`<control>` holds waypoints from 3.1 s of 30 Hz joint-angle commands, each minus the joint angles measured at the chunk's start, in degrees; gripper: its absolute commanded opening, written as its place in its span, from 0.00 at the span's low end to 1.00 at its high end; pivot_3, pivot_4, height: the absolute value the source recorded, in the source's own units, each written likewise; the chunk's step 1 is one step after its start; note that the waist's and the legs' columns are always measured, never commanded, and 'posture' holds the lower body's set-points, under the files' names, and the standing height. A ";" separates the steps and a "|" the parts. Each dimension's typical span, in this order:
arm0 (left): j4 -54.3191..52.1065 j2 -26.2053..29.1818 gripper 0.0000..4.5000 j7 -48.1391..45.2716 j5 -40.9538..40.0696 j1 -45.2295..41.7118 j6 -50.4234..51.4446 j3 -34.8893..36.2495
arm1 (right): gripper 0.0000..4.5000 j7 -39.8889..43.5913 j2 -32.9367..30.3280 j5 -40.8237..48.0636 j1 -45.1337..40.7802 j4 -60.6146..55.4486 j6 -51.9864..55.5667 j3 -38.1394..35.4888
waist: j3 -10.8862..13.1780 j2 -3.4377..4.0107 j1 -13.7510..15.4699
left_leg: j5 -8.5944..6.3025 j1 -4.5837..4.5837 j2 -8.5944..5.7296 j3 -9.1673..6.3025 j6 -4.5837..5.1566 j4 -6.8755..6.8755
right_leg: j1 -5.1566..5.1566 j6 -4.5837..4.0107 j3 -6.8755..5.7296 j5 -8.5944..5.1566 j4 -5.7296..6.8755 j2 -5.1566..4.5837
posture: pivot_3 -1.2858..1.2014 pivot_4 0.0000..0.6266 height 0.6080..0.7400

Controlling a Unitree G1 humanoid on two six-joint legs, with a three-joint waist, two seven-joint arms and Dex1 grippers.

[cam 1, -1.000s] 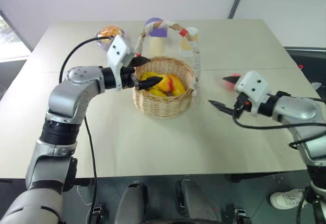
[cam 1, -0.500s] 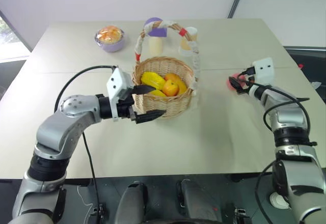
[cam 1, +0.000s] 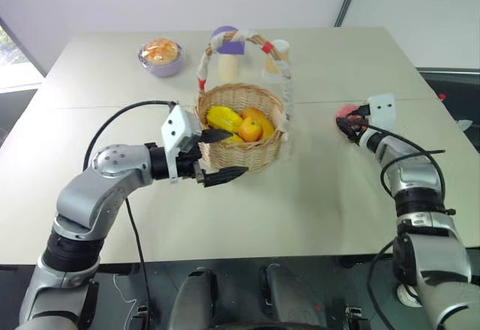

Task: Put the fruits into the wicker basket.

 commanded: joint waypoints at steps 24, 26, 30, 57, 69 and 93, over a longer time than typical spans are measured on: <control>-2.81 4.02 1.00 -0.41 -8.31 12.22 -3.92 12.09 | 0.78 -2.75 14.19 7.53 -7.50 -41.62 25.72 19.25 | -0.05 -0.05 0.35 | 0.02 -0.53 0.09 -0.07 -0.04 0.04 | -0.50 -0.04 -0.12 0.02 0.05 -0.21 | 0.52 0.24 1.00; -3.40 3.84 1.00 0.03 -8.52 12.27 -3.62 11.51 | 1.00 -2.37 14.66 6.64 -7.58 -42.72 24.34 19.73 | -0.05 -0.05 0.31 | 0.02 -0.81 0.03 -0.06 -0.04 0.10 | -0.84 -0.01 -0.12 0.04 0.13 -0.27 | 0.52 0.24 1.00; -3.80 3.89 1.00 0.38 -9.16 12.18 -3.18 10.98 | 1.00 2.04 12.98 8.57 -6.19 -49.32 21.45 18.39 | -0.05 -0.04 0.23 | 0.02 -0.83 0.02 -0.06 -0.04 0.12 | -0.89 -0.01 -0.13 0.04 0.18 -0.24 | 0.52 0.24 1.00; -1.23 1.54 1.00 -1.34 -8.36 8.39 -4.26 5.53 | 0.47 -0.19 11.33 19.26 5.74 -44.08 23.00 3.37 | -0.06 -0.06 0.34 | 0.05 -0.73 0.01 -0.09 -0.05 0.15 | -0.79 -0.03 -0.08 0.03 0.33 0.01 | 0.52 0.24 1.00; 0.66 0.52 1.00 -2.44 -7.86 6.30 -4.78 3.63 | 0.03 -5.65 5.51 18.50 8.24 -50.30 23.71 -7.91 | -0.06 -0.05 0.53 | 0.05 -0.76 -0.02 -0.09 -0.05 0.16 | -0.81 -0.02 -0.09 0.03 0.31 -0.04 | 0.52 0.24 1.00; 9.55 -1.50 1.00 -2.38 -3.01 1.75 -7.58 1.50 | 0.93 -14.69 -4.49 11.30 17.89 -34.58 12.37 -29.36 | -0.14 0.22 -0.45 | 0.06 -0.70 -0.03 0.08 -0.06 0.18 | -0.81 -0.01 0.02 0.03 0.46 0.05 | 0.52 0.24 1.00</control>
